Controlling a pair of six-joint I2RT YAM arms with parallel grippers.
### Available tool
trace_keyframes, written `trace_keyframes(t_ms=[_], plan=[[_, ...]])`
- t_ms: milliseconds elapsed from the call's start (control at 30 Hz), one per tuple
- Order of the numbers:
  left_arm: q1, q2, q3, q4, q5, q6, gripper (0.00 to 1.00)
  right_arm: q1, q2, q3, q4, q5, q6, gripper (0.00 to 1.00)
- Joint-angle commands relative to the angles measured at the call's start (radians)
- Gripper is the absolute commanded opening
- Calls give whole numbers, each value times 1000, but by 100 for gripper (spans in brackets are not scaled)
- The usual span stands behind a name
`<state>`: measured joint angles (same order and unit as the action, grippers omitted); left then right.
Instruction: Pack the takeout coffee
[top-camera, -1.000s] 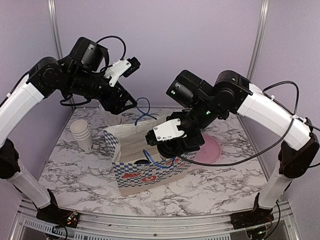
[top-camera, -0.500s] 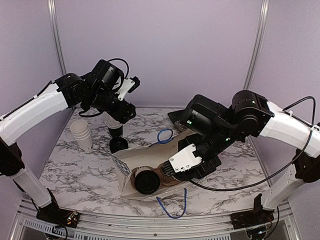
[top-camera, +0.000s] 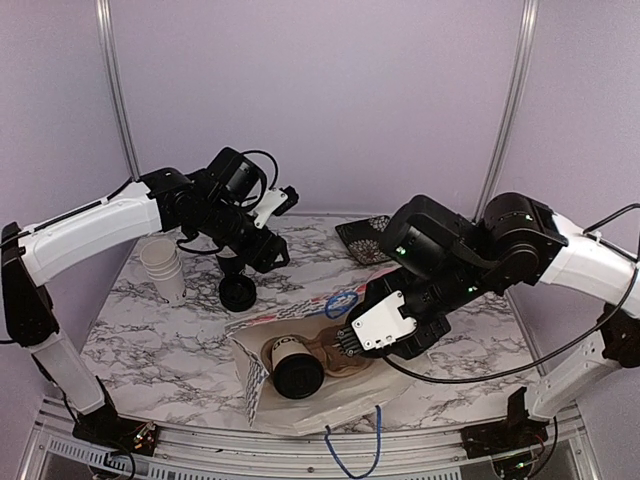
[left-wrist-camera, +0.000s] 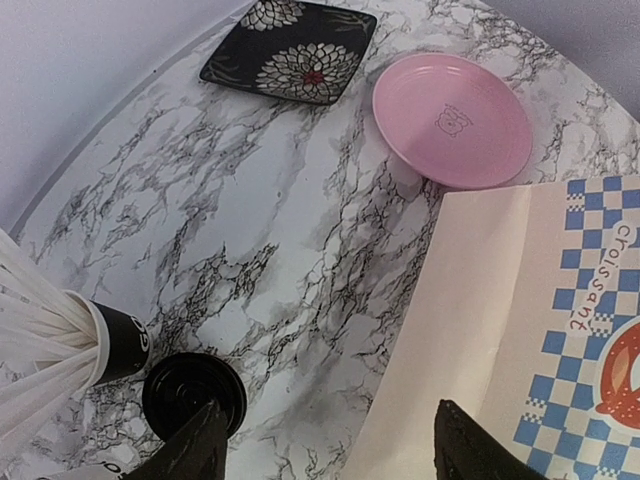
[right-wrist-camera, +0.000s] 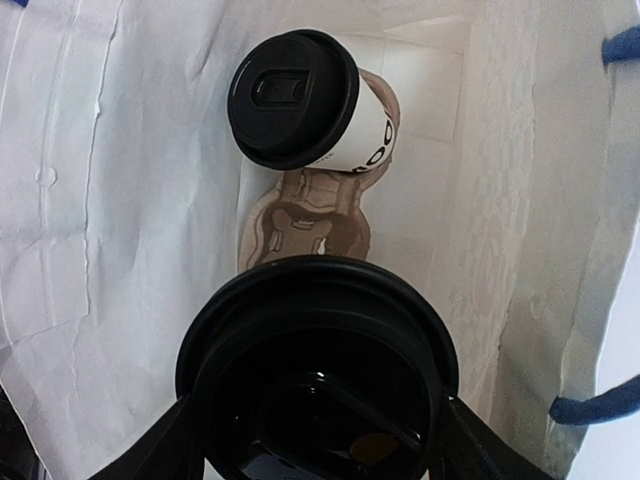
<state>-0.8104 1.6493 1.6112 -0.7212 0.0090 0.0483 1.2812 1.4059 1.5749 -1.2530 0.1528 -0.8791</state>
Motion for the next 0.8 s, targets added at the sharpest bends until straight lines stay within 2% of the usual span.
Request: trace_keyframes(t_ms=[0, 167, 367, 767], plan=[[7, 42, -26, 24, 59, -1, 72, 20, -15, -23, 127, 51, -58, 56], [17, 75, -36, 30, 116, 16, 72, 43, -12, -92, 207, 73, -95, 56], [22, 110, -39, 35, 218, 18, 71, 74, -7, -146, 205, 70, -87, 56], [28, 155, -60, 42, 281, 31, 70, 88, -16, -208, 264, 124, -98, 56]])
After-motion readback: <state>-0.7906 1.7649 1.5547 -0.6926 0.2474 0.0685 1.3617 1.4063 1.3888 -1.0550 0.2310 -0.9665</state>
